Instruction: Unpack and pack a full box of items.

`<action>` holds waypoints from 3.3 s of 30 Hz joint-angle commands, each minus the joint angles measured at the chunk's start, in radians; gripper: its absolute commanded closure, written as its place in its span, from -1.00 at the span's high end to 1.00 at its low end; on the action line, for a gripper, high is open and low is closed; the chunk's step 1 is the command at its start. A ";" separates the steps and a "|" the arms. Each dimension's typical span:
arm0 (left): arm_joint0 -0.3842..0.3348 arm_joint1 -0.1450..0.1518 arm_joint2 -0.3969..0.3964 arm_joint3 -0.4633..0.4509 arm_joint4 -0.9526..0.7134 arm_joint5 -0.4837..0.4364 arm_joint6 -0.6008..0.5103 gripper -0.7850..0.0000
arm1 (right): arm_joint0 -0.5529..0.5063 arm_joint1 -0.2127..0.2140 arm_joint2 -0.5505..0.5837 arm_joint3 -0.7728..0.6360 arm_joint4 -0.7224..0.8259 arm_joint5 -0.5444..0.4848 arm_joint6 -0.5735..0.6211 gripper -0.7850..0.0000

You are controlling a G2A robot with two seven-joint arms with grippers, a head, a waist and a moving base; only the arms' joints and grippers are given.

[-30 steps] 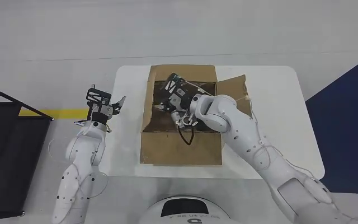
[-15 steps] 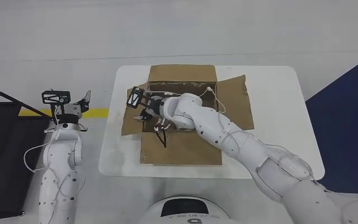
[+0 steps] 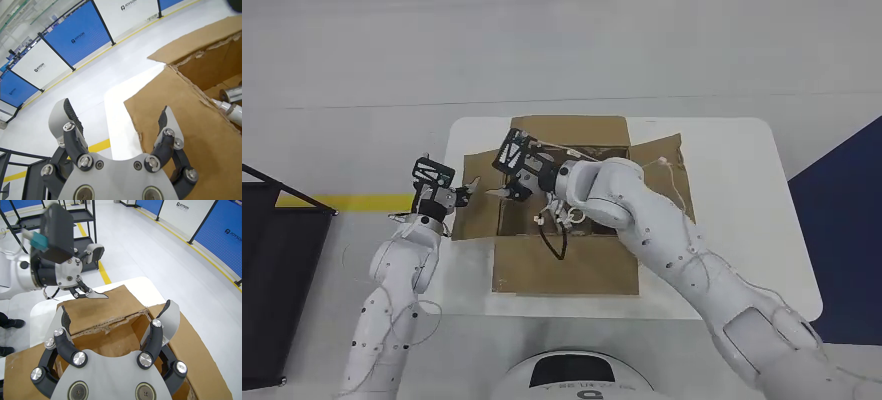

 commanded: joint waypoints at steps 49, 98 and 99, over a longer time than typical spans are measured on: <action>-0.030 -0.001 0.014 0.056 -0.038 -0.018 -0.001 1.00 | -0.062 0.037 0.063 -0.114 0.150 -0.040 0.527 1.00; -0.030 -0.001 0.014 0.056 -0.038 -0.018 -0.001 1.00 | 0.375 0.114 -0.375 0.246 0.246 0.142 1.023 -0.03; -0.030 -0.001 0.014 0.056 -0.038 -0.018 -0.001 1.00 | 0.382 0.112 -0.389 0.255 0.252 0.142 1.023 -0.04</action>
